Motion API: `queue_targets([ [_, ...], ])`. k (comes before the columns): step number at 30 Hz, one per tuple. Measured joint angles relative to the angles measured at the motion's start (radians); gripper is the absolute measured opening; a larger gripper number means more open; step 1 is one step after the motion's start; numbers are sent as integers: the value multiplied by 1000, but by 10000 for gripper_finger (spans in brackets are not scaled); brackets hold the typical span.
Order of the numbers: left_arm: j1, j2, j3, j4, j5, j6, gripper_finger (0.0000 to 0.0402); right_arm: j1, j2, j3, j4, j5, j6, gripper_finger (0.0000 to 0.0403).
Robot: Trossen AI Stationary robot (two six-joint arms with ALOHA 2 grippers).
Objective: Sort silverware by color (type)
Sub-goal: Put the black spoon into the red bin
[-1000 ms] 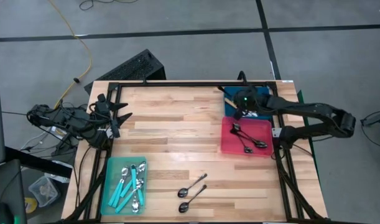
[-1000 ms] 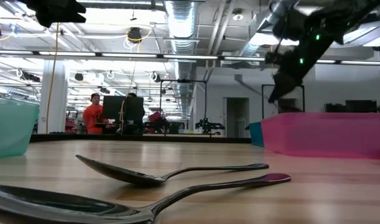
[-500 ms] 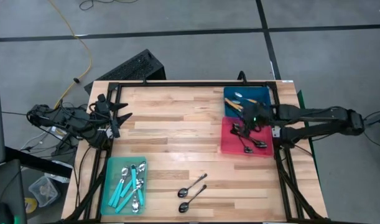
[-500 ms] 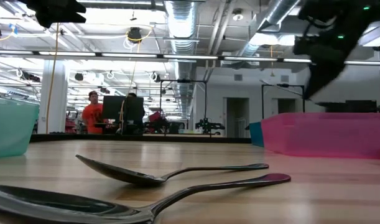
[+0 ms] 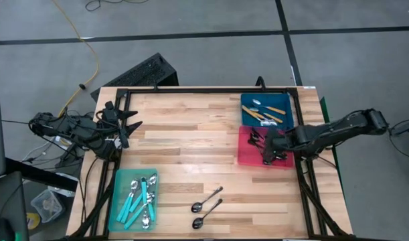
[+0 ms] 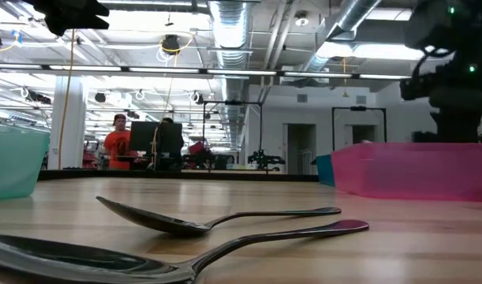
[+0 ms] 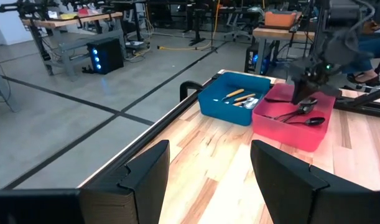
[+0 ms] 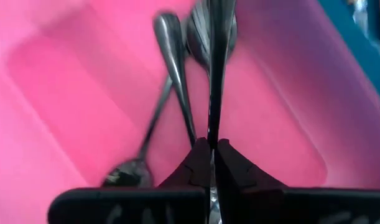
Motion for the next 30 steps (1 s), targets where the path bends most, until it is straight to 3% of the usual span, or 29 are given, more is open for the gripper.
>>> queue_targets([
  [14,0,0,-20,1,-3,-16,213,7,242,-6,7,-54,-58,25],
  [18,0,0,-36,-2,-5,-17,213,7,302,0,19,-69,-69,41],
  [30,0,0,-36,39,-12,-13,213,7,264,-7,72,-64,-112,59],
])
